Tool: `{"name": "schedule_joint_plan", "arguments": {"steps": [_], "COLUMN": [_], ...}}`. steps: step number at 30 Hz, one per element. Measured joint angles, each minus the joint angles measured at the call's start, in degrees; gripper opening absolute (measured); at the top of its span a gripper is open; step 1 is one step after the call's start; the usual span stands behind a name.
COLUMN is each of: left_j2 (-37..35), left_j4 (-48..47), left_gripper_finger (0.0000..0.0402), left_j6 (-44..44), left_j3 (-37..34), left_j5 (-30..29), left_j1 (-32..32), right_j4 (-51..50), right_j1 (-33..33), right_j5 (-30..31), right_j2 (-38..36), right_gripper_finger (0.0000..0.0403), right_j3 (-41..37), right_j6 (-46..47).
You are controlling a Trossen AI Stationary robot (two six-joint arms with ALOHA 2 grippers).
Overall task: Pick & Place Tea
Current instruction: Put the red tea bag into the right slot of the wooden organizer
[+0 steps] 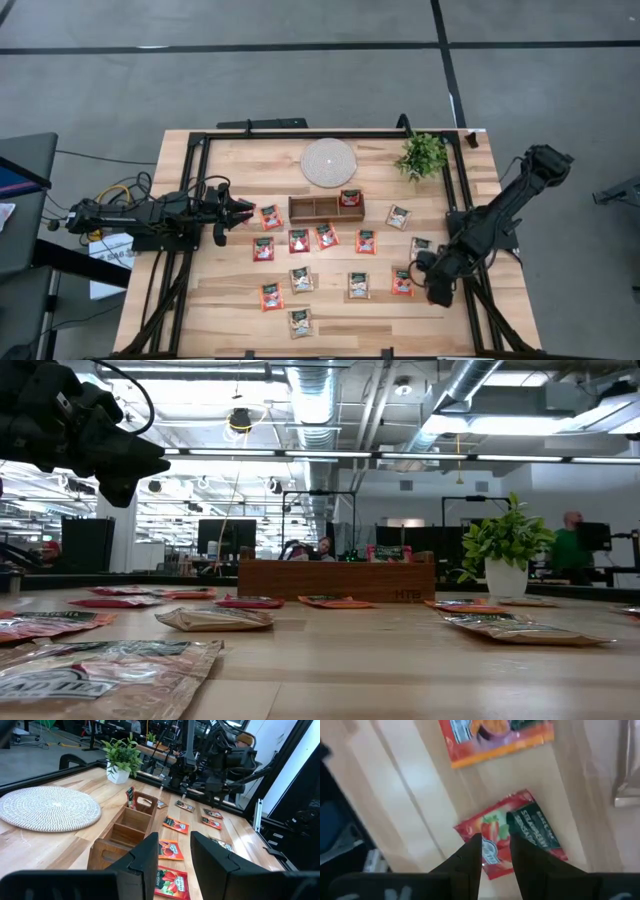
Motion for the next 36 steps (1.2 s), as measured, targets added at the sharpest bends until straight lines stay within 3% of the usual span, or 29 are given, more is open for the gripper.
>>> {"name": "schedule_joint_plan", "arguments": {"steps": [15,36], "left_j2": [0.0,0.0], "left_j4": [0.0,0.0], "left_gripper_finger": [0.0105,0.0105], "left_j6": [0.0,0.0], "left_j3": [0.0,0.0], "left_j5": [0.0,0.0], "left_j1": [0.0,0.0], "right_j4": [8.8,-3.1], "right_j1": [2.3,-2.1], "right_j5": [-1.5,3.5], "right_j2": [13.4,3.5], "right_gripper_finger": [0.0093,0.0093], "right_j3": [0.6,-0.2], "right_j6": [-0.3,-0.6]}}
